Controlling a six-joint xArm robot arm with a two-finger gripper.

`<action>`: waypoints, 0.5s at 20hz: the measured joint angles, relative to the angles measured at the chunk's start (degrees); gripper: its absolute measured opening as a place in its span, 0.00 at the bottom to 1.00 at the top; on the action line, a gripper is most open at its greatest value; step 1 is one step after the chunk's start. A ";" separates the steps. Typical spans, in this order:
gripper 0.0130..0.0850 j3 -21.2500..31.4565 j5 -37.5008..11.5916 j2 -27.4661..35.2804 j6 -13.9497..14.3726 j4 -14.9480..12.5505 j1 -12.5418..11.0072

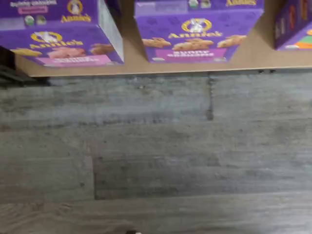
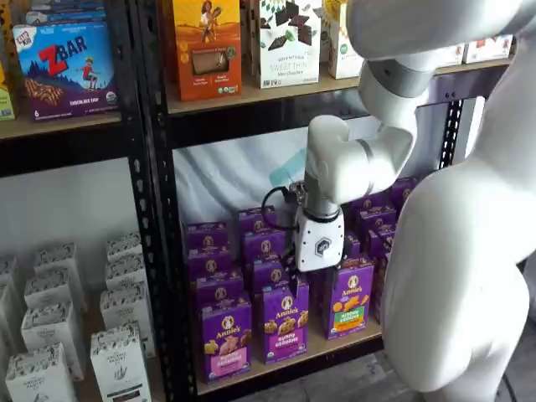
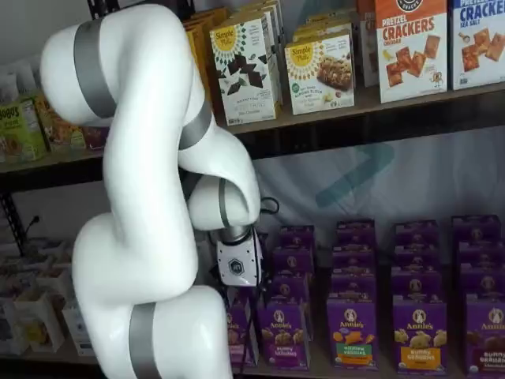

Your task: Pick up the purple box with a pink patch in the middle, on the bottom shelf, the first box from the left

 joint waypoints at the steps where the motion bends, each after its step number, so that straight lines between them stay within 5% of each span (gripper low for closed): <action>1: 1.00 -0.66 0.00 0.76 -0.19 0.46 0.23; 10: 1.00 -6.89 -2.90 10.88 2.52 1.30 3.85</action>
